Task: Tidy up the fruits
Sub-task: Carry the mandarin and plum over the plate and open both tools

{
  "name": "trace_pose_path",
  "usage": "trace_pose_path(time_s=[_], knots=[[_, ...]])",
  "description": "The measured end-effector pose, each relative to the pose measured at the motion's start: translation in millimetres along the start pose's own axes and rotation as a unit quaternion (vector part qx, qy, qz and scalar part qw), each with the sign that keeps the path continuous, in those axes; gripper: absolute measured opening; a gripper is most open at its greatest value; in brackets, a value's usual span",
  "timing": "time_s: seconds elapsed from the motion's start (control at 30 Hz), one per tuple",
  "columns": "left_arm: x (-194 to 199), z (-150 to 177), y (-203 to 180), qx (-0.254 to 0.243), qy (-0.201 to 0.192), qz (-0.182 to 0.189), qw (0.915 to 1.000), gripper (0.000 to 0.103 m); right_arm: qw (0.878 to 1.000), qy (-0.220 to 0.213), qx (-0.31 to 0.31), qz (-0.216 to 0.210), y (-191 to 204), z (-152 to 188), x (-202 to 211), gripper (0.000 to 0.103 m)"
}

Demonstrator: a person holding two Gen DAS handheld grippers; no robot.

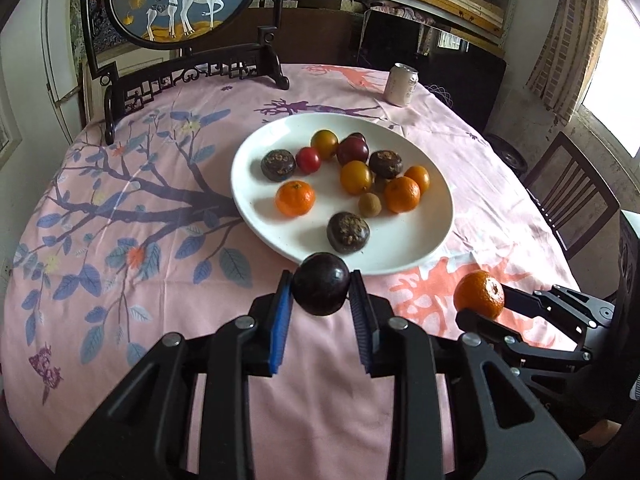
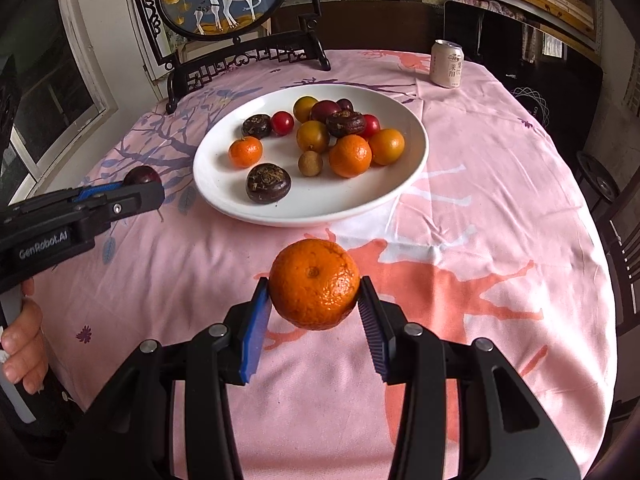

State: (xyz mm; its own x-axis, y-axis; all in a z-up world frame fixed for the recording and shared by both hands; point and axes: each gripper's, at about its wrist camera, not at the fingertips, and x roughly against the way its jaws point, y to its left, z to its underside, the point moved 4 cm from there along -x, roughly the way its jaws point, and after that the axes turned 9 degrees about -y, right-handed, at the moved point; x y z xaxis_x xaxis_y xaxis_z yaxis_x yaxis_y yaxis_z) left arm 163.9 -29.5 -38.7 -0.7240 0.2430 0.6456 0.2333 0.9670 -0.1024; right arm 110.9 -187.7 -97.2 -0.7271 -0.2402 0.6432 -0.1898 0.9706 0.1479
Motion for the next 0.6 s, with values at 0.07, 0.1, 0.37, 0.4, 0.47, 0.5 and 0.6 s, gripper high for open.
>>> trace_pose_path(time_s=[0.07, 0.1, 0.37, 0.4, 0.47, 0.5, 0.6], knots=[[-10.2, -18.2, 7.0, 0.000, 0.003, -0.009, 1.0000, 0.029, 1.000, -0.002, 0.009, -0.007, 3.6, -13.4, -4.7, 0.044], [-17.2, -27.4, 10.7, 0.001, 0.005, -0.013, 0.9999, 0.029, 1.000, -0.003, 0.014, -0.013, 6.2, -21.4, -9.0, 0.044], [-105.1, -79.7, 17.8, 0.011, 0.046, -0.033, 0.9983, 0.029, 0.999, 0.002, 0.048, -0.021, 27.6, -73.4, -77.1, 0.044], [-114.0, -80.8, 15.5, 0.010, 0.053, -0.034, 0.9980, 0.029, 0.999, 0.007, 0.043, -0.015, 25.1, -76.2, -86.4, 0.044], [-128.5, -82.0, 12.8, 0.012, 0.062, -0.032, 0.9975, 0.029, 0.999, 0.013, 0.030, -0.012, 19.7, -80.2, -100.0, 0.044], [-133.9, -82.2, 12.5, 0.014, 0.066, -0.029, 0.9973, 0.029, 1.000, 0.014, 0.024, -0.012, 17.1, -81.7, -104.6, 0.044], [-144.0, -81.9, 13.1, 0.018, 0.071, -0.028, 0.9969, 0.029, 1.000, 0.002, 0.017, -0.013, 12.3, -86.6, -110.8, 0.044]])
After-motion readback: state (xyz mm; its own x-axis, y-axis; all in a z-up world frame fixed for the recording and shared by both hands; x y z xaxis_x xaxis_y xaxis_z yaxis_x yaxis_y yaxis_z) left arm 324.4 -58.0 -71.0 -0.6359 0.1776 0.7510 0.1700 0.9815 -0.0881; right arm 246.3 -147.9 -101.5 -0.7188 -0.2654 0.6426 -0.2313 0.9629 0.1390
